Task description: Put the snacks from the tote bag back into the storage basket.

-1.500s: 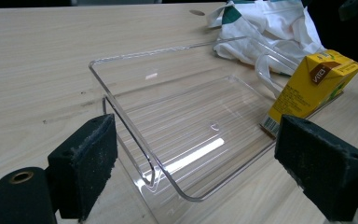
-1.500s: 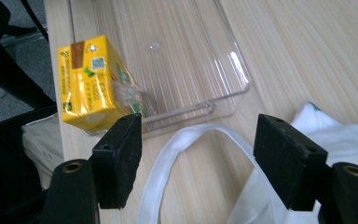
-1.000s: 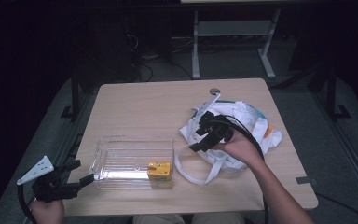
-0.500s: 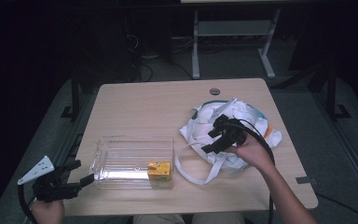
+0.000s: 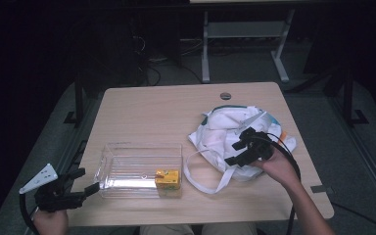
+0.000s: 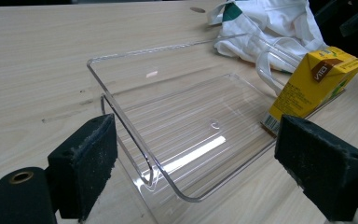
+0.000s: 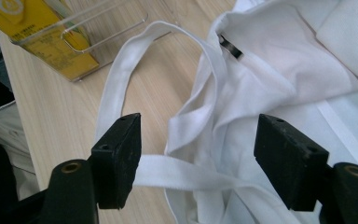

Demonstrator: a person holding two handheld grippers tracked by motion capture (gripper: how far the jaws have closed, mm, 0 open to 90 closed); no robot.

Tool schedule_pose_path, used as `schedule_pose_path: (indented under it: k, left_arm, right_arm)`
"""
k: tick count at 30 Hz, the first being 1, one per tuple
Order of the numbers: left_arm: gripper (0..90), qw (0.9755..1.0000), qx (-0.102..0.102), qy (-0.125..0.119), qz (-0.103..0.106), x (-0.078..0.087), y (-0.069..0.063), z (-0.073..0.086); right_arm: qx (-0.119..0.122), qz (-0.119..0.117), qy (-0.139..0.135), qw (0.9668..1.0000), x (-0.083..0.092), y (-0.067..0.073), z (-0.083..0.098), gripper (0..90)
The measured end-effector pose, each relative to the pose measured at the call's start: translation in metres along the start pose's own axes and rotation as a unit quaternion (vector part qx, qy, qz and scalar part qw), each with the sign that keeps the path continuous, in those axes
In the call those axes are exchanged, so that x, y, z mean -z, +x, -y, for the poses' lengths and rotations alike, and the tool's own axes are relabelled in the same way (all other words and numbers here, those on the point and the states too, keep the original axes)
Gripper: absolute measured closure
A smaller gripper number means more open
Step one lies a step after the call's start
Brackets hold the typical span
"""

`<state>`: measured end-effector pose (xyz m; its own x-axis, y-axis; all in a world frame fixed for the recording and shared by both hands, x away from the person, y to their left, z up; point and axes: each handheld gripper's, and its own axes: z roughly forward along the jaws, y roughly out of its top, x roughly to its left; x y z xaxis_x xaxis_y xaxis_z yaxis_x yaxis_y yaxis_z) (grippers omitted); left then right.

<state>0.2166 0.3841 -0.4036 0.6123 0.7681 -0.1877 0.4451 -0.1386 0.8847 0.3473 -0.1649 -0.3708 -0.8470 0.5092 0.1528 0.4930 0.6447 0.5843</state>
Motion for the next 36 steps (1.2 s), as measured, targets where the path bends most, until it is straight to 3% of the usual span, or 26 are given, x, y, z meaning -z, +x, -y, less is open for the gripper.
schedule_pose_path:
  k: [20, 36]
  left_arm:
    - [12.8, 1.0, 0.001, 0.003, 0.0, -0.003, -0.002, 0.0]
    - [12.7, 1.0, -0.003, 0.008, 0.001, -0.005, -0.003, 0.0]
  right_arm:
    - [-0.032, 0.016, -0.013, 0.9993, 0.01, -0.01, 0.043, 31.5]
    - [-0.058, 0.027, -0.036, 0.9973, 0.018, -0.007, 0.078, 31.3]
